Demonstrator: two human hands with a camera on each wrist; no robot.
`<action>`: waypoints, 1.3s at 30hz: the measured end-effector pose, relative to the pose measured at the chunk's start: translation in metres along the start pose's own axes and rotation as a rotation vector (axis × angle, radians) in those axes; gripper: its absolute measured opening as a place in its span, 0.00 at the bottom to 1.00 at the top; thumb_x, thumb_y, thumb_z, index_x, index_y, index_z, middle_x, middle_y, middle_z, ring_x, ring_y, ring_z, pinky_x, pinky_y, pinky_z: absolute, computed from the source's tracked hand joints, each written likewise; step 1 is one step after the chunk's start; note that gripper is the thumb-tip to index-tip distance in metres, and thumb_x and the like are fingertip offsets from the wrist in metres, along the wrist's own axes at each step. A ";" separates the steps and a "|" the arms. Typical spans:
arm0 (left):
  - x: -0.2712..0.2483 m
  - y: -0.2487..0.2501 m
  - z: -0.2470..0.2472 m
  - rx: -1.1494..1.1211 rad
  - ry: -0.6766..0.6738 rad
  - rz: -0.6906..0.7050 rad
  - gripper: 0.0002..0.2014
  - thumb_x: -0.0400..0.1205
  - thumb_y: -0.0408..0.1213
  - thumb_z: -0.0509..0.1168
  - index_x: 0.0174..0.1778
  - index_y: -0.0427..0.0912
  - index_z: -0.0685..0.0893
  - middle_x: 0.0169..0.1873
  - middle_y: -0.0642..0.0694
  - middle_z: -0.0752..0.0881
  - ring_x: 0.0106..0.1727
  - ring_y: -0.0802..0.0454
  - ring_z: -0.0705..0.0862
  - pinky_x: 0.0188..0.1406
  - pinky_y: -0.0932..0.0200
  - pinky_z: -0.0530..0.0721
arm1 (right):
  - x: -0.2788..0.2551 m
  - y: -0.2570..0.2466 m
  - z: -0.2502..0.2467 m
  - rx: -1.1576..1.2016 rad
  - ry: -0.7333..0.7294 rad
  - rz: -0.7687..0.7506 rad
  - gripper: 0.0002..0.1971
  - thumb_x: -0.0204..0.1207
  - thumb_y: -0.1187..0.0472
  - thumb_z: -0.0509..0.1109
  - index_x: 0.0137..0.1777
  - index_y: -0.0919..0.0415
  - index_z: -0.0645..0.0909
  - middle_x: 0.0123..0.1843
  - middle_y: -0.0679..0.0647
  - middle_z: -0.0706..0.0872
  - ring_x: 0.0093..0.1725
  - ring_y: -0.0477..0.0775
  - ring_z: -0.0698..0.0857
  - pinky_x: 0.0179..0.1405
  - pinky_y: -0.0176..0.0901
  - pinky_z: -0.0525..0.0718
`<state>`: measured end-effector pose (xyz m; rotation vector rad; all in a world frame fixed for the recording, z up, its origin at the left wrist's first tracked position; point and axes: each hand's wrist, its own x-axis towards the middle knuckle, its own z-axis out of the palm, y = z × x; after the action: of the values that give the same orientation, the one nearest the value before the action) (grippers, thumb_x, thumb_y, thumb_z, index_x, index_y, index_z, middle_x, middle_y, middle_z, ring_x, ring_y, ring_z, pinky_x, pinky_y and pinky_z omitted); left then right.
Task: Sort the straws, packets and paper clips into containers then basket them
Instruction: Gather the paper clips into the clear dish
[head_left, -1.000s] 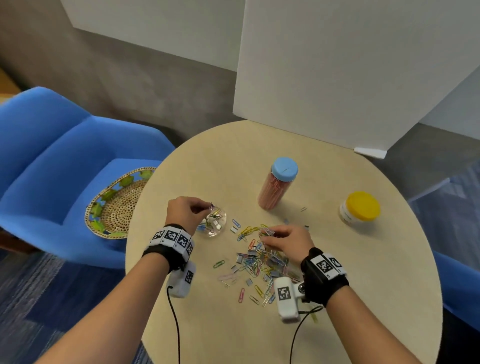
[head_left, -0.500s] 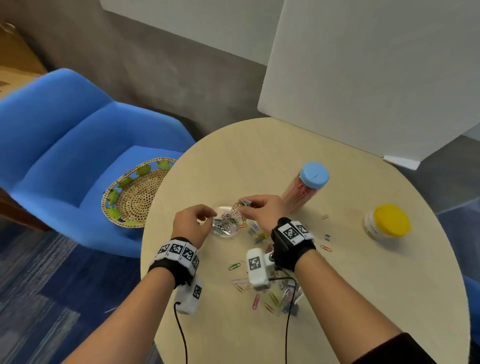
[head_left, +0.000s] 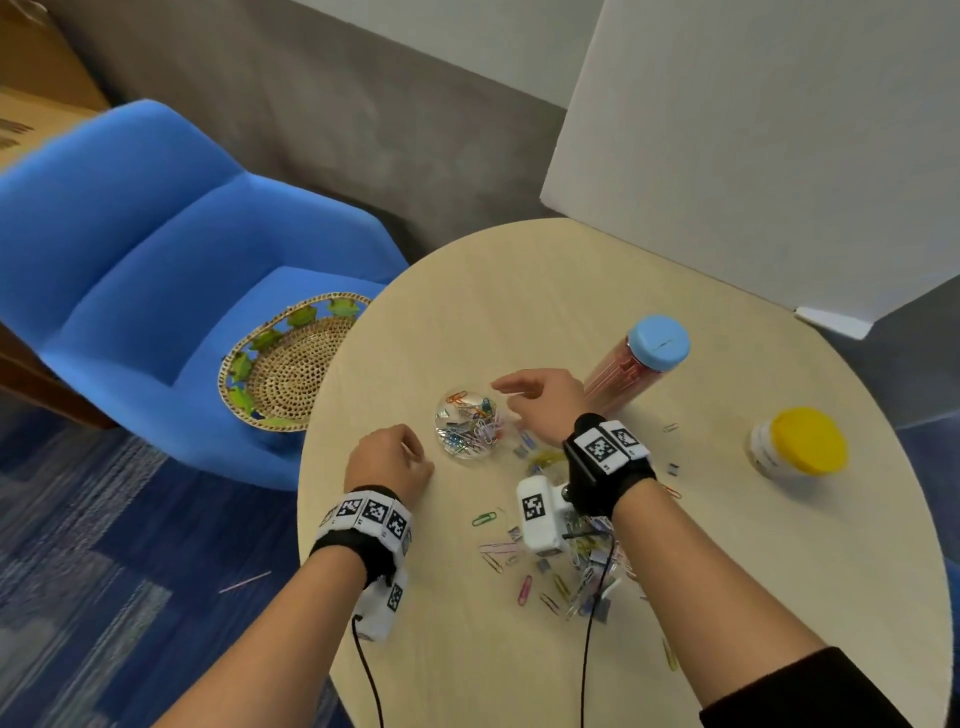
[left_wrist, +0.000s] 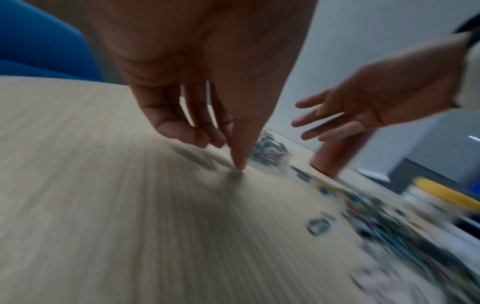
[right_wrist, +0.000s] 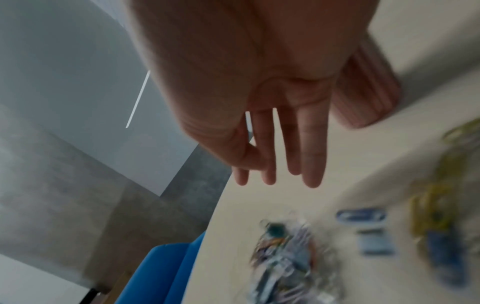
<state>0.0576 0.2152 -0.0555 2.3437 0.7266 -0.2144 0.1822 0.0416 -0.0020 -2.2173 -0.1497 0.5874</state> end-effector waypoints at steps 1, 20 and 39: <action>-0.007 0.006 0.004 0.018 -0.059 0.048 0.04 0.72 0.42 0.74 0.38 0.50 0.85 0.33 0.54 0.85 0.38 0.54 0.84 0.42 0.59 0.86 | -0.001 0.009 -0.009 -0.022 0.019 0.020 0.18 0.74 0.71 0.68 0.45 0.45 0.91 0.50 0.44 0.92 0.49 0.44 0.88 0.56 0.47 0.89; -0.058 0.086 0.105 0.358 -0.324 0.768 0.25 0.81 0.53 0.67 0.74 0.52 0.75 0.72 0.44 0.71 0.71 0.43 0.68 0.69 0.44 0.76 | -0.062 0.135 -0.087 -0.466 0.014 0.136 0.17 0.76 0.73 0.65 0.53 0.53 0.89 0.51 0.54 0.89 0.49 0.54 0.86 0.58 0.45 0.85; -0.040 0.095 0.057 0.107 -0.311 0.474 0.08 0.76 0.41 0.75 0.49 0.47 0.92 0.45 0.49 0.90 0.50 0.53 0.86 0.58 0.56 0.84 | -0.113 0.132 -0.044 -0.730 -0.220 -0.113 0.35 0.78 0.43 0.70 0.83 0.44 0.63 0.85 0.52 0.60 0.82 0.56 0.62 0.79 0.53 0.69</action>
<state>0.0786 0.1020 -0.0333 2.4285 0.0042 -0.4000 0.0911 -0.1087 -0.0352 -2.8034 -0.6925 0.8021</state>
